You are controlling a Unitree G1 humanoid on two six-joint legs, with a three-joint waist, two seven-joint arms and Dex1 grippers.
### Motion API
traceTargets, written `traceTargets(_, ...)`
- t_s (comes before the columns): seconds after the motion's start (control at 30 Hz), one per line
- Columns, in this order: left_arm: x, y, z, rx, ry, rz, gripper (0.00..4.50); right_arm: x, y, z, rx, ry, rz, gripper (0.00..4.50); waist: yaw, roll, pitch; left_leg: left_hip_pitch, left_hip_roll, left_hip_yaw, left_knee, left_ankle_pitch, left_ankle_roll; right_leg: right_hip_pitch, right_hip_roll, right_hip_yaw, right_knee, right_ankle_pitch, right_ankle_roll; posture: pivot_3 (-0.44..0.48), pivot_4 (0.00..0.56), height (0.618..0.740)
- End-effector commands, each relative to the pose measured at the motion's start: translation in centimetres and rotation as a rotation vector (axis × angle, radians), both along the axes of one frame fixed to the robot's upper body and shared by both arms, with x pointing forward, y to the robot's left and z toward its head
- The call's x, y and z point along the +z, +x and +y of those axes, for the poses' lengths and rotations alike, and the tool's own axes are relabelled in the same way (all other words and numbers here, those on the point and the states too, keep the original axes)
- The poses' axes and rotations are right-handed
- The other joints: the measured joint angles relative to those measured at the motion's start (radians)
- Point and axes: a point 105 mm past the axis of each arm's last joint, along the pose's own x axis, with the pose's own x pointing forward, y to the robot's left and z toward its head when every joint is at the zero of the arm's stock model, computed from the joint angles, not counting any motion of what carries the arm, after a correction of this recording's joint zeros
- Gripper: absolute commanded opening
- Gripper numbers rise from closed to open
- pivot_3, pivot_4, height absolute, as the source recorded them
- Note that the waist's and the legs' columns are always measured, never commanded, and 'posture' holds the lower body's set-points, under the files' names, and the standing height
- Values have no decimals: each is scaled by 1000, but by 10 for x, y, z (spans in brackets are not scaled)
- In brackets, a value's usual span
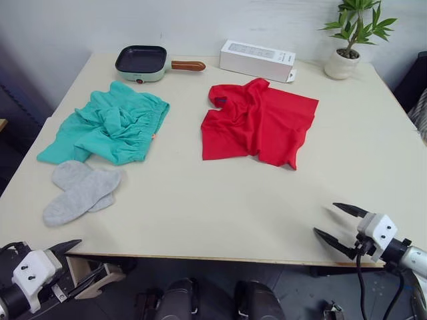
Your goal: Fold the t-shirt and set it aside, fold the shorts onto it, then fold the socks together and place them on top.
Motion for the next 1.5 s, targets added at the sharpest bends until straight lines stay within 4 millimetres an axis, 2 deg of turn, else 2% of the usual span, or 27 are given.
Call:
traceTargets(0.03, 11, 3, -5, -28, -17, -30, 4500, 0, -6, -4, -6, -2, -1, 4480, 0, 0, 0, 0, 0, 0, 0, 0, 0, 0, 0, 0, 0, 0, 0, 0, 150, 740)
traceTargets(0.17, 33, 20, -30, -90, -146, -44, 4500, 14, -1, 0, -10, 30, -49, 4480, 2, 0, 0, 0, 0, 0, 1, 0, 0, 1, 0, 0, 0, 0, 0, 0, 150, 740)
traceTargets(0.27, 62, 52, -64, -181, -231, -41, 4500, 41, 15, 8, -8, 70, -124, 4480, 5, 4, 3, 0, 0, -1, 2, 2, 0, 1, 0, 1, 2, 0, 0, 0, 150, 740)
traceTargets(0.4, 85, 98, -97, -285, -137, -123, 4500, 66, 40, 27, 25, 52, -175, 4480, 4, 8, 3, 1, 0, 1, 2, 6, 0, 0, 1, 3, 4, 2, -3, 0, 150, 740)
traceTargets(0.43, 88, 105, -101, -300, -110, -139, 4500, 68, 44, 30, 30, 43, -179, 4480, 2, 8, 3, 1, 0, 2, 2, 7, -1, -1, 1, 3, 6, 2, -3, 0, 150, 740)
traceTargets(0.5, 94, 136, -114, -312, -64, -188, 4500, 70, 61, 39, 12, -15, -172, 4480, 0, 8, 3, 1, -1, 4, 0, 11, -8, -4, 2, 4, 10, 2, -2, 0, 150, 740)
traceTargets(0.57, 97, 168, -130, -325, -8, -235, 4500, 73, 83, 46, -32, -70, -186, 4480, 1, 6, 3, 1, -1, 6, -1, 14, -5, -8, 4, 3, 16, 2, -2, 0, 150, 740)
traceTargets(0.77, 89, 228, -166, -381, 175, -291, 4500, 74, 124, 65, -123, -131, -188, 4480, -1, 5, 4, -2, -2, 15, -3, 20, -4, -16, 8, 4, 24, 2, -2, 0, 150, 740)
traceTargets(0.9, 75, 251, -177, -411, 314, -264, 4500, 70, 141, 67, -174, -175, -174, 4480, -3, 2, 5, -2, -2, 18, -2, 21, -3, -17, 8, 6, 24, 3, -1, 0, 150, 740)
traceTargets(1.13, 68, 286, -194, -393, 430, -326, 4500, 75, 155, 64, -225, -189, -182, 4480, 0, 2, 5, -2, -2, 18, 1, 21, -2, -17, 7, 6, 25, 3, 0, 0, 150, 740)
traceTargets(1.37, 61, 300, -214, -392, 462, -349, 4500, 78, 153, 65, -234, -175, -185, 4480, 0, 1, 5, -1, -4, 18, 4, 21, 0, -17, 4, 7, 25, 4, 0, 0, 150, 740)
traceTargets(1.5, 57, 302, -227, -358, 398, -323, 4500, 80, 149, 59, -270, -177, -186, 4480, 3, 1, 5, -2, -4, 17, 5, 21, 1, -16, 3, 6, 26, 4, 1, 0, 150, 740)
